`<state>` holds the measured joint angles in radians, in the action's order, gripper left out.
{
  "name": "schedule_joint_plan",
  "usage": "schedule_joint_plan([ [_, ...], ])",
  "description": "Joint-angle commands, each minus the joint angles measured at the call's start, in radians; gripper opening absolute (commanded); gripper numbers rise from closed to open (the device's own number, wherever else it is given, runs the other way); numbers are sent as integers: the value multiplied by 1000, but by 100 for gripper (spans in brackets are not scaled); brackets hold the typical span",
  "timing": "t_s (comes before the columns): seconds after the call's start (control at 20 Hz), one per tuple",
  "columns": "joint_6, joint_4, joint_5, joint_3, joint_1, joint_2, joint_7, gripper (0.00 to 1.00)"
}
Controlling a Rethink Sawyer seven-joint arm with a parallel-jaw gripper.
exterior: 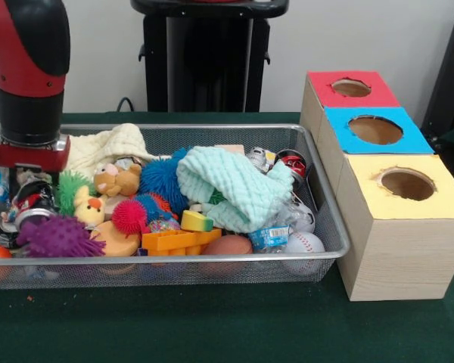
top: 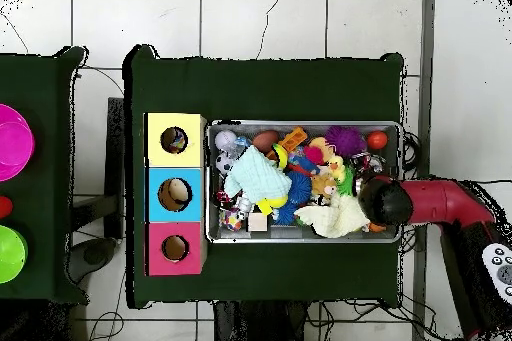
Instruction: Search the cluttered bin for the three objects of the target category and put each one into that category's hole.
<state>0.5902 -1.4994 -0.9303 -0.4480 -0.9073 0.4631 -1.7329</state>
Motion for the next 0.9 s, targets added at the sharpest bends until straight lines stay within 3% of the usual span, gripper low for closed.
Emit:
schedule_joint_plan([
  [0.05,167,-51,101,-4,33,-38,100,100],
  [0.35,207,-2,26,50,96,-20,166,100],
  [0.4,213,7,19,57,104,-21,168,0],
  [0.65,247,28,38,58,116,4,208,0],
  [0.75,323,2,102,41,115,69,234,0],
  [0.9,545,-2,209,21,143,166,279,0],
])
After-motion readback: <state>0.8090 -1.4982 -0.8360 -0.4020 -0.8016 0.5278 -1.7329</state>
